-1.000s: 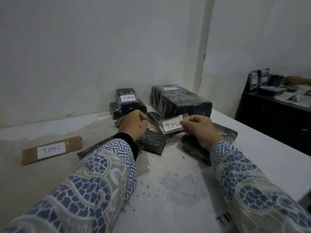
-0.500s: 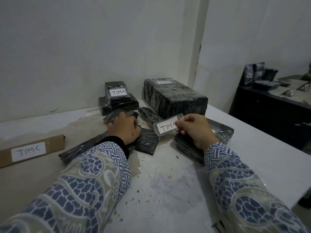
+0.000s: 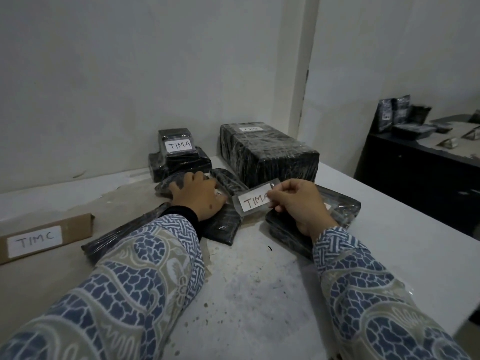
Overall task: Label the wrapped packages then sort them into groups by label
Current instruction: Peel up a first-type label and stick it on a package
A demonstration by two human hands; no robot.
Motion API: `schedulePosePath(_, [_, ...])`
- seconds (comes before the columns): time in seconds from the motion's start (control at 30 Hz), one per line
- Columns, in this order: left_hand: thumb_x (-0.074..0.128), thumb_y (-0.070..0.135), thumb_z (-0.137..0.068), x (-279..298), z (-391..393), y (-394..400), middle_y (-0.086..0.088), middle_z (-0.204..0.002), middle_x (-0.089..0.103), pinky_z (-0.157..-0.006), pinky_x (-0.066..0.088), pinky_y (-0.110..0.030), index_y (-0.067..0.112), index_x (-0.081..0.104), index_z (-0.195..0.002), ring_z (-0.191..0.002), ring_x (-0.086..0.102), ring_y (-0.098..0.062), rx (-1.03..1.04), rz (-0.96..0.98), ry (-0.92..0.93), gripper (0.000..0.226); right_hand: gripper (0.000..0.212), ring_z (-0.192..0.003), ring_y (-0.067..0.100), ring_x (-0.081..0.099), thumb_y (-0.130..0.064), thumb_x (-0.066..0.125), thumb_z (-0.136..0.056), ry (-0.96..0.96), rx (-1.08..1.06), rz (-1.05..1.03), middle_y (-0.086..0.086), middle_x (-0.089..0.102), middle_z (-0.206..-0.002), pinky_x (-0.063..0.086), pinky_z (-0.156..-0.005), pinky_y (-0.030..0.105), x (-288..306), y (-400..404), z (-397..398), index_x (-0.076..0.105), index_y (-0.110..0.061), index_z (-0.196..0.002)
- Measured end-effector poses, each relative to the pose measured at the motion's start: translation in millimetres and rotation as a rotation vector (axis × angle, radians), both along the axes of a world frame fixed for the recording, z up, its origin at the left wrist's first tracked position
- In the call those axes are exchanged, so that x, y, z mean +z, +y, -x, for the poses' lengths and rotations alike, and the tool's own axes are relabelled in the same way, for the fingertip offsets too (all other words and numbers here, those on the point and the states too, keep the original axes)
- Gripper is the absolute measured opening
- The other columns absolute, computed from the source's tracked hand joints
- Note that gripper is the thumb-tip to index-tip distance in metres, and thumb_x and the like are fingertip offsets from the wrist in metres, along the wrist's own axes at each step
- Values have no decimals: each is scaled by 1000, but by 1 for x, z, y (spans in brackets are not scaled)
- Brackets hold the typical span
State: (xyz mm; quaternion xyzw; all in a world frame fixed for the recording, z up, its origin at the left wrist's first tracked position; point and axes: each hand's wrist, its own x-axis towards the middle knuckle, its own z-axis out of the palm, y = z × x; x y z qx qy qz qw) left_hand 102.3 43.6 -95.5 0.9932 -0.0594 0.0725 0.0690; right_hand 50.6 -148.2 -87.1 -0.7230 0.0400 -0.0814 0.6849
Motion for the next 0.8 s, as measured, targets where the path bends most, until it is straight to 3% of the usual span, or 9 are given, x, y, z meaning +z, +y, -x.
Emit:
schedulePosePath(0.2, [49, 44, -89, -2, -10, -17, -7, -147, 31, -107, 25, -56, 31, 20, -146, -137, 24, -30, -147, 79, 21, 65, 17, -56, 18, 59, 0, 63, -84, 1, 7, -7, 14, 63, -67, 46, -43, 13, -1, -1, -1, 55, -7, -71])
schedulePosePath(0.37, [52, 45, -89, 2, -20, -23, -9, -149, 21, -108, 25, -61, 35, 23, -145, -140, 16, -33, -214, -46, 113, 64, 17, -58, 20, 59, -1, 63, -84, 6, 9, -2, 12, 64, -67, 46, -44, 13, -3, -1, -3, 55, -9, -71])
schedulePosePath(0.53, [48, 39, -92, 1, -21, -20, 5, -152, 28, -104, 32, -49, 33, 33, -141, -142, 18, -19, -316, -199, -104, 52, 17, -53, 16, 57, -1, 62, -85, 0, 23, -24, 12, 62, -65, 45, -44, 13, -1, -2, -1, 55, -8, -71])
schedulePosePath(0.7, [42, 46, -93, -2, -19, -15, 10, -150, 33, -103, 26, -47, 33, 31, -141, -138, 26, -16, -333, -349, -272, 51, 13, -43, 6, 58, 2, 62, -84, 6, 56, -152, 9, 59, -62, 43, -40, 12, 4, -6, 1, 56, -4, -74])
schedulePosePath(0.8, [39, 36, -97, 3, -16, -9, 7, -148, 38, -108, 21, -47, 30, 35, -140, -139, 28, -17, -321, -272, -330, 44, 13, -43, 5, 59, 1, 62, -84, 2, 93, -200, 7, 60, -60, 42, -39, 13, 6, -8, 4, 56, -5, -73])
